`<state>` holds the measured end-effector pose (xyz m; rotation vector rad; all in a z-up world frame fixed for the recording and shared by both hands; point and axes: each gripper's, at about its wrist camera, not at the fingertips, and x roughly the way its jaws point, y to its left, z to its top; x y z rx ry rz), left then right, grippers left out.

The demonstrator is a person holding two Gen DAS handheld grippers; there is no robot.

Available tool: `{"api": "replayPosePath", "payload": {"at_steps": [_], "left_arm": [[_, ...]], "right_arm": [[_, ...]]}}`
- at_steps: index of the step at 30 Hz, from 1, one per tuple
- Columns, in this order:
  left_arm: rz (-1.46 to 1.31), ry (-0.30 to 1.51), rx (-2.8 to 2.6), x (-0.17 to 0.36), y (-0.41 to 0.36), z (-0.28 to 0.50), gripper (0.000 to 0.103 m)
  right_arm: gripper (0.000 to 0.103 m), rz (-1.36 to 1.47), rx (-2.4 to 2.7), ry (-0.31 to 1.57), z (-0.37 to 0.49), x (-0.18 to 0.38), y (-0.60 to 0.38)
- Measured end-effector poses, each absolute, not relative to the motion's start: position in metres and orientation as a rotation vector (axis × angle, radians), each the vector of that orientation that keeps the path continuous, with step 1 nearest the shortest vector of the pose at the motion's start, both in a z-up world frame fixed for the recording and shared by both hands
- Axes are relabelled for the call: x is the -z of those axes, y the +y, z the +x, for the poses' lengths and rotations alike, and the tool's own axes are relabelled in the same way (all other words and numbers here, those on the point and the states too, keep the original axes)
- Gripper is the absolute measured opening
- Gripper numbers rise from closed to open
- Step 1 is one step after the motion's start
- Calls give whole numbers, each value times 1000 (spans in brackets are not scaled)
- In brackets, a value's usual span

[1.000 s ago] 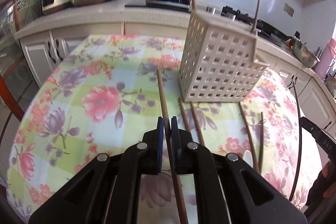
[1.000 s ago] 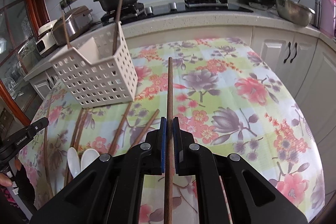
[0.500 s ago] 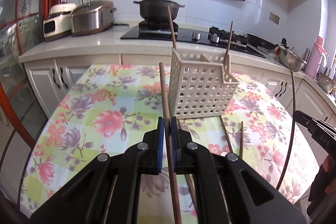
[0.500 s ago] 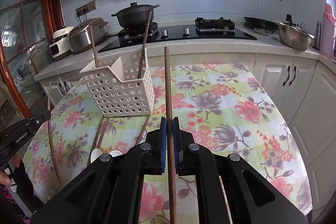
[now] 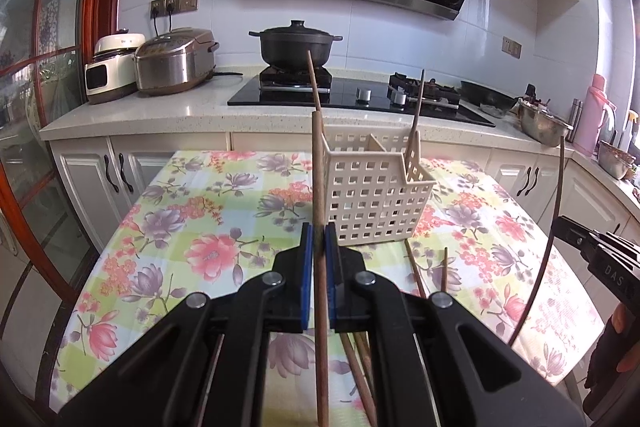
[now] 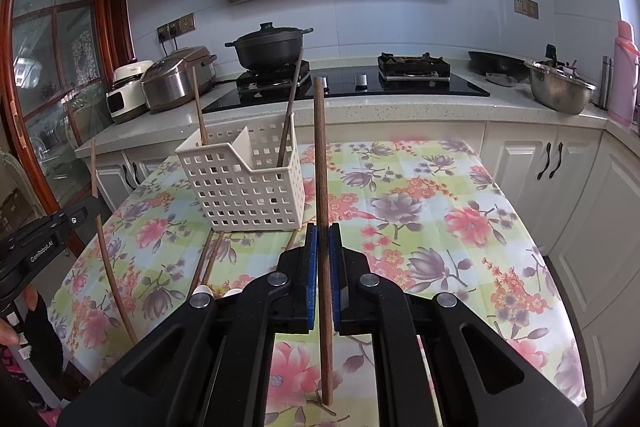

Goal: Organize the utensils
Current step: 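Raise the left gripper's chopstick upright above the caddy while the right gripper carries its chopstick there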

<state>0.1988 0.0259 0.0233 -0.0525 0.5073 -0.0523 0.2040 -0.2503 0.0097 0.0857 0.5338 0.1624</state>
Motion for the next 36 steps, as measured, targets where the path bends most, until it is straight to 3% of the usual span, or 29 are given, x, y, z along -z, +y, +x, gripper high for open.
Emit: {"api": "replayPosePath", "payload": {"at_steps": [19,36], "left_arm": [[-21,440,76,-77,19,229,6],[-13,398,142,-198,6,292,6]], "right_arm": [[6,102,-195,517,252,-44,-242],[6,76,-242,458,310,-135,-217]]}}
